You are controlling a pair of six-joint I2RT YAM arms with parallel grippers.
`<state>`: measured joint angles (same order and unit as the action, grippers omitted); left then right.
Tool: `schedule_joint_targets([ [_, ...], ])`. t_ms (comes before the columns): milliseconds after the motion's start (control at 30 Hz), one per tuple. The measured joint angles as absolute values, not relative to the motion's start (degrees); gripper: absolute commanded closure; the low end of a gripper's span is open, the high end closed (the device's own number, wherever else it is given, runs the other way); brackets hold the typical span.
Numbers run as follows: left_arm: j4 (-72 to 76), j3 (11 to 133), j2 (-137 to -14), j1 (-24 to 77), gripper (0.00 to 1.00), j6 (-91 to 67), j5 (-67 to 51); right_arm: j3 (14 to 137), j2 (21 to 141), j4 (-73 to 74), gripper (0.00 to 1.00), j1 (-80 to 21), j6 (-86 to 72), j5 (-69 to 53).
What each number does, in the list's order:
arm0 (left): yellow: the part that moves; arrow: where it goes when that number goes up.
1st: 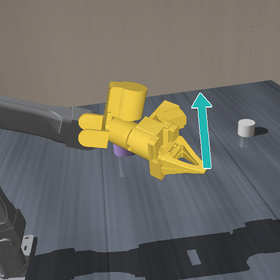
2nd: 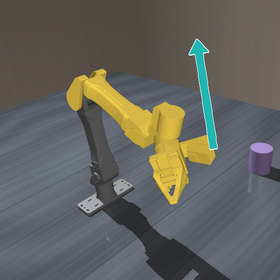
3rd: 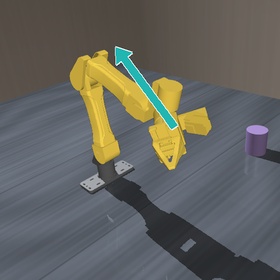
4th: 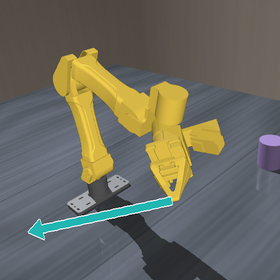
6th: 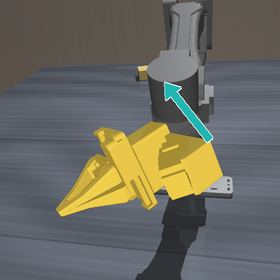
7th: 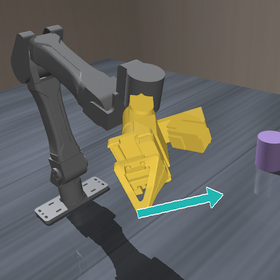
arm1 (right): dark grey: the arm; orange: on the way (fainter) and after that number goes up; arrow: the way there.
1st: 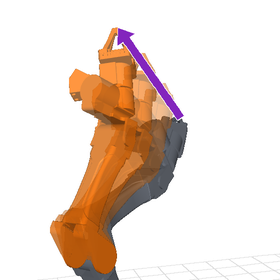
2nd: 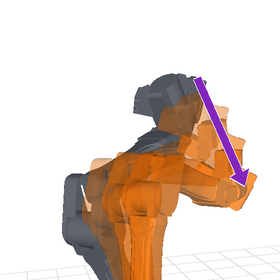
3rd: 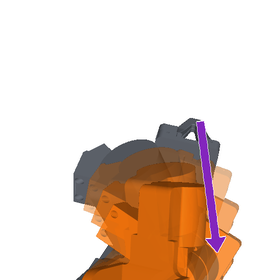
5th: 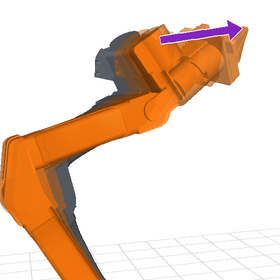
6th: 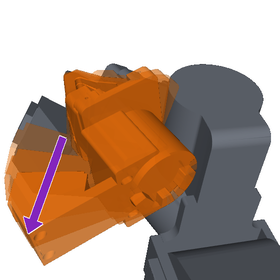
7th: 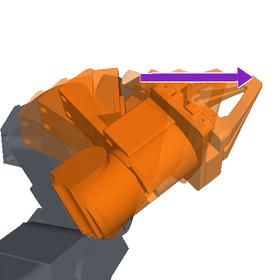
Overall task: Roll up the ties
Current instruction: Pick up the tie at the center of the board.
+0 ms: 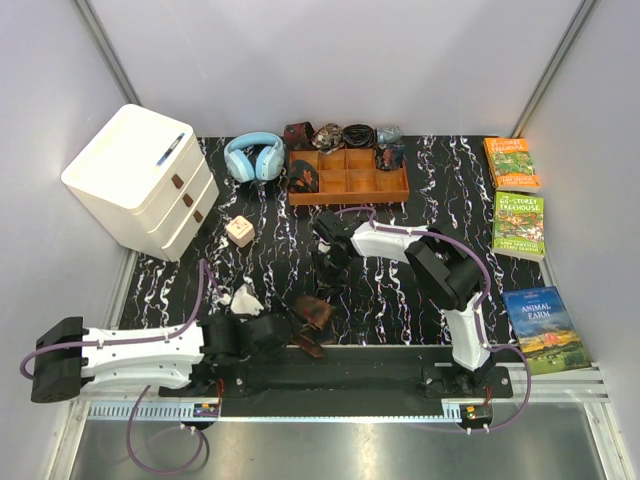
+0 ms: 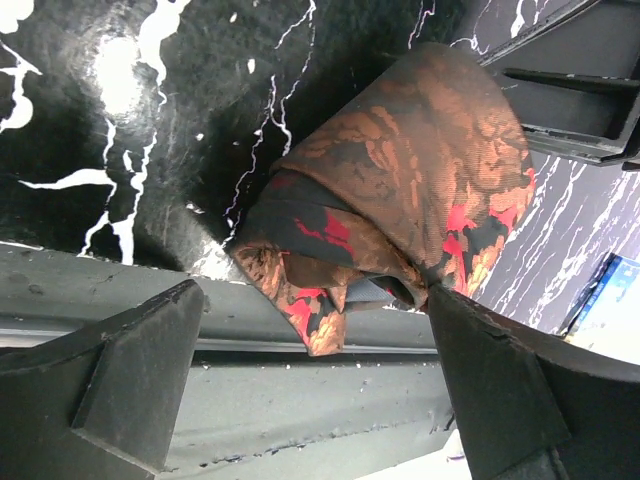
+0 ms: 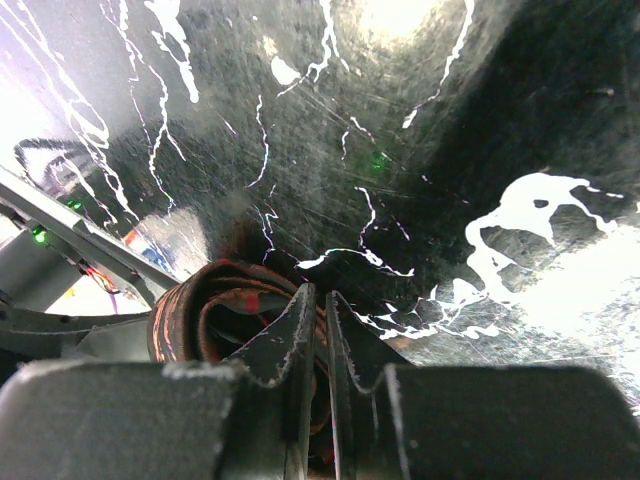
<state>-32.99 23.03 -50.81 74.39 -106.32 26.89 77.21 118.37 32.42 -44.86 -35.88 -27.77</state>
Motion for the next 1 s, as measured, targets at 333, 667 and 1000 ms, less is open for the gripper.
schedule_joint_targets([
  [333, -31.33, 23.97, -50.02, 74.06, 0.03, -104.84, 27.99, 77.10, 118.34, 32.34, 0.85, -44.86, -35.88, -27.77],
  [667, -29.85, 23.83, -48.86, 74.06, 0.01, -104.62, 28.18, 76.79, 118.26, 32.14, 0.85, -44.88, -35.88, -28.10],
  [1000, -30.30, 23.79, -53.63, 73.80, 0.01, -105.32, 28.12, 76.77, 118.24, 32.12, 0.85, -44.88, -35.88, -28.10],
])
